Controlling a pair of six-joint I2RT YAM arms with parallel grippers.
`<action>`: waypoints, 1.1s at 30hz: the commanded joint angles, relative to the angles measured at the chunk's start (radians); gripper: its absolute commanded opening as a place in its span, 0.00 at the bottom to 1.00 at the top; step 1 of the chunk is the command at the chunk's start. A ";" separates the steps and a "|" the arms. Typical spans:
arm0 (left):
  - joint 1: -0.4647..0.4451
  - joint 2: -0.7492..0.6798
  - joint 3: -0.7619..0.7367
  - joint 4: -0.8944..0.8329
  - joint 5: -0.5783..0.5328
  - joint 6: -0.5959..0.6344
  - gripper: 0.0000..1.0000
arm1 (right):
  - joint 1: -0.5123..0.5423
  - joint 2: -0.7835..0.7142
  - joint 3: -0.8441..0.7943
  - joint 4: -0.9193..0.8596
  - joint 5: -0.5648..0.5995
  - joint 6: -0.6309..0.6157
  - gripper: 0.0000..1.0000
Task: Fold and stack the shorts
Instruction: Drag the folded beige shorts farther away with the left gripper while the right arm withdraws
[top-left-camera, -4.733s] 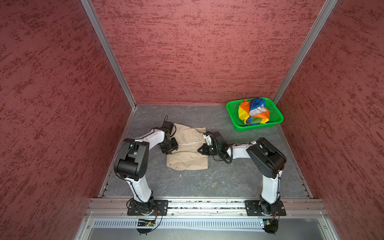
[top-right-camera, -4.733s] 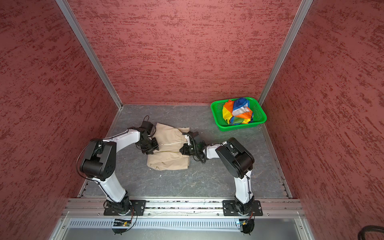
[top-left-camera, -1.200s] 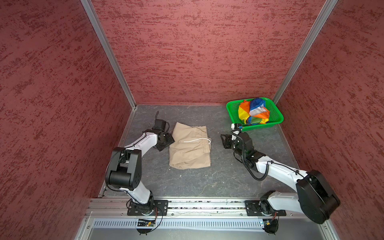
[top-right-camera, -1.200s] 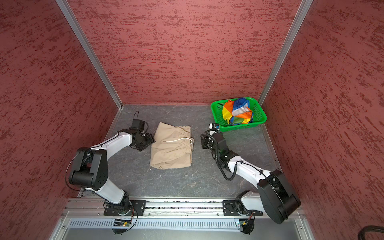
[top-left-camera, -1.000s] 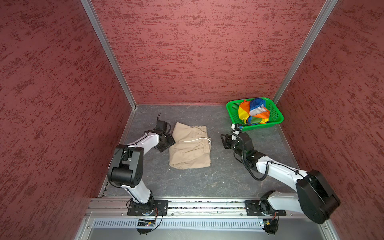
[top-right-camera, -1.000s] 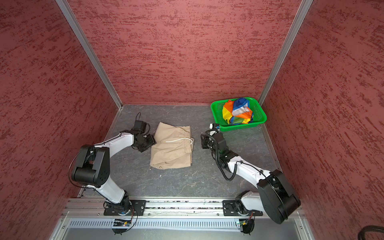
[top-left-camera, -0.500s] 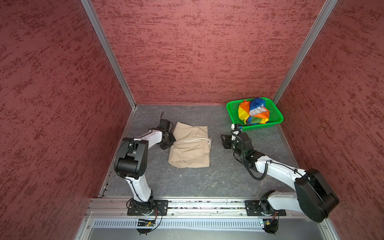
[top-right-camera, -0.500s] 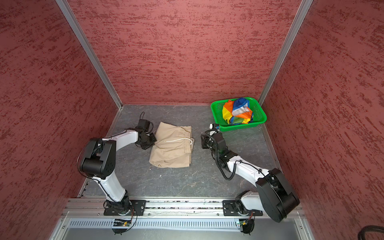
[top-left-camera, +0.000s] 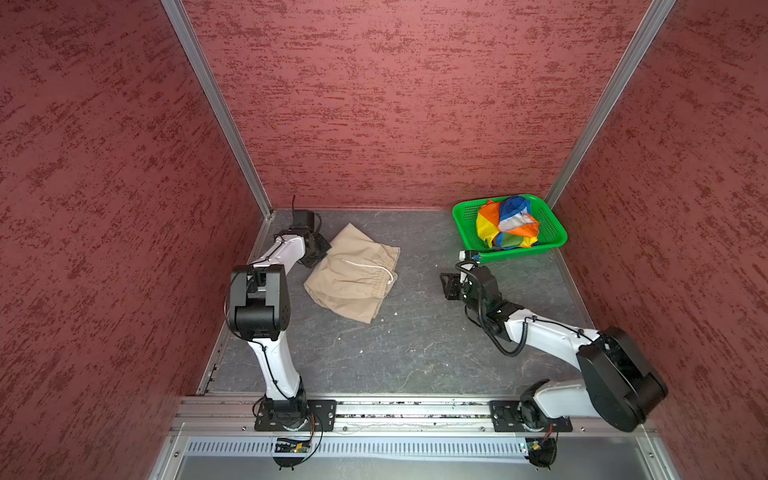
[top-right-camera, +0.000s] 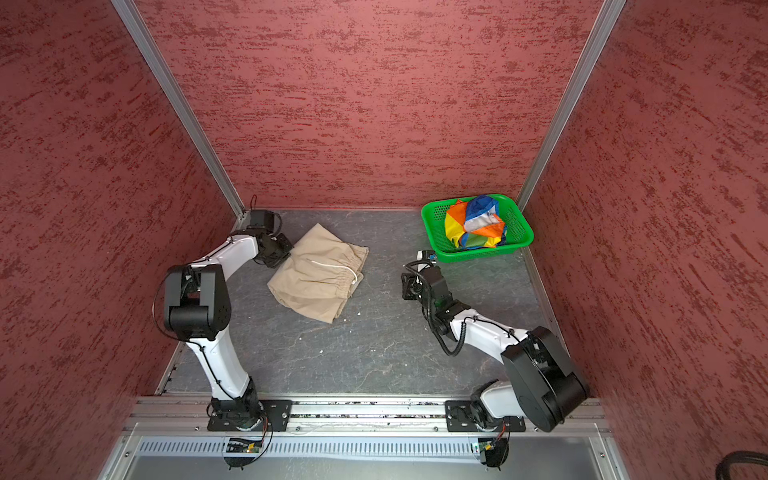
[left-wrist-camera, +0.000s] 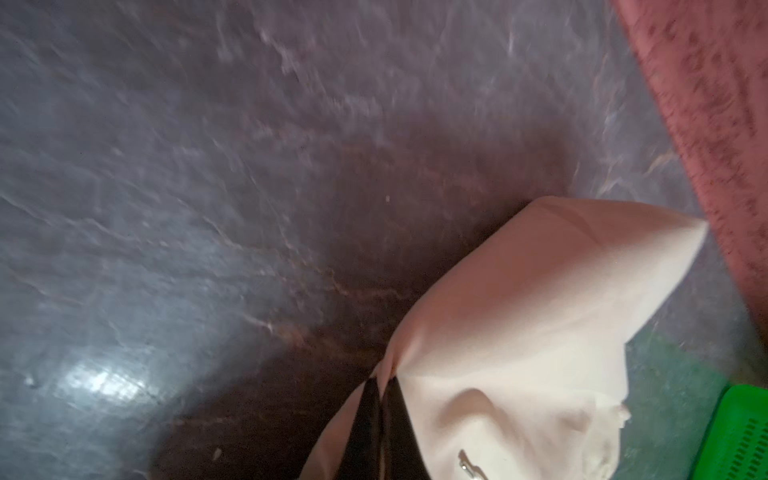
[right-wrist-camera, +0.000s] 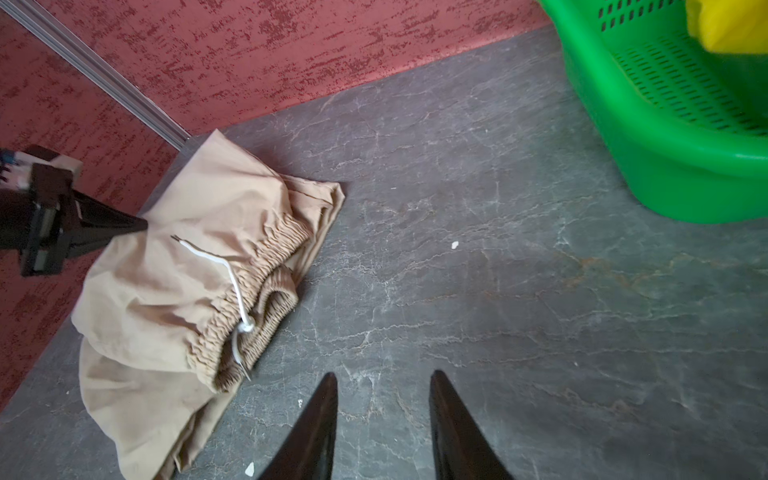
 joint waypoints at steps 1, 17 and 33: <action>0.043 0.025 0.084 -0.019 -0.019 -0.015 0.00 | -0.006 0.025 0.005 0.029 0.008 0.018 0.38; 0.213 0.104 0.336 -0.094 -0.076 -0.061 0.18 | -0.007 0.155 0.090 0.020 -0.035 0.027 0.34; 0.014 -0.030 0.074 0.044 0.005 0.059 0.67 | -0.008 0.208 0.120 0.035 -0.115 0.077 0.33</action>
